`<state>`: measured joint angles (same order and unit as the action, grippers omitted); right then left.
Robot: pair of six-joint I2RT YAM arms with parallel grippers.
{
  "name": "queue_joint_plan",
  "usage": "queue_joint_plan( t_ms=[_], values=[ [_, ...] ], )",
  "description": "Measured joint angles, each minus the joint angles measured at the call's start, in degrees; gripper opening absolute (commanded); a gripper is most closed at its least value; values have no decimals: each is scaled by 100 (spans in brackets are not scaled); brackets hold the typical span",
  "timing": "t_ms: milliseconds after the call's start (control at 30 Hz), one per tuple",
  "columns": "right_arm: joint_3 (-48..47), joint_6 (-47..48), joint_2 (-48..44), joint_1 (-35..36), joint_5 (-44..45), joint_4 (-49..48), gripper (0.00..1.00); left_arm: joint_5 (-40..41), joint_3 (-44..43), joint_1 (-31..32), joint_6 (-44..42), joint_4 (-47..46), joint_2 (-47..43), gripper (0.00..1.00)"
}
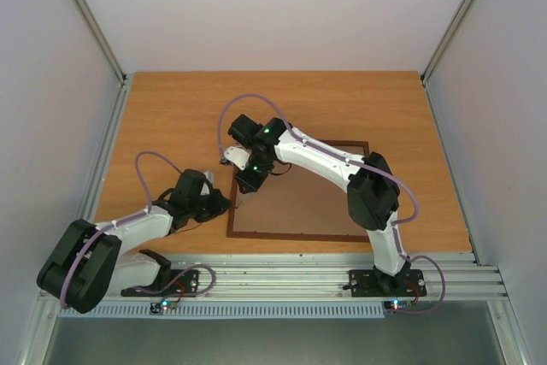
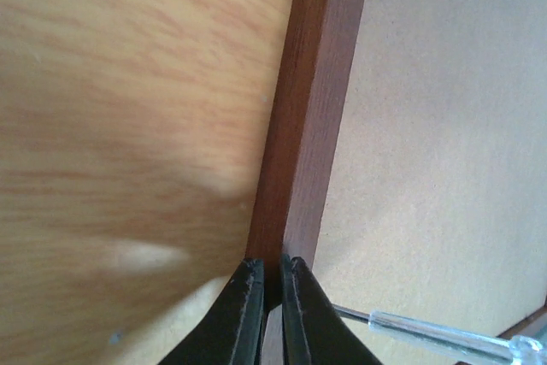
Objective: Take the photo out of the frame
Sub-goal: Release the photo frame item from the photo frame.
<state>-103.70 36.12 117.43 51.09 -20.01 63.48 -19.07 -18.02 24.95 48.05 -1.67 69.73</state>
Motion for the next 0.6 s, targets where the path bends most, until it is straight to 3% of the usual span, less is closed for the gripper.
queue_joint_plan(
  t_ms=[267, 433, 600],
  values=[
    [1147, -55, -708, 33, -94, -953, 1, -98, 42, 118, 50, 669, -527, 14],
    [1961, -184, -1342, 22, -103, -1325, 1, 22, 52, 138, 205, 1082, -1204, 28],
    [2455, -391, -2105, 17, -39, -1716, 1, 153, 57, 140, 529, 1447, -2179, 53]
  ],
)
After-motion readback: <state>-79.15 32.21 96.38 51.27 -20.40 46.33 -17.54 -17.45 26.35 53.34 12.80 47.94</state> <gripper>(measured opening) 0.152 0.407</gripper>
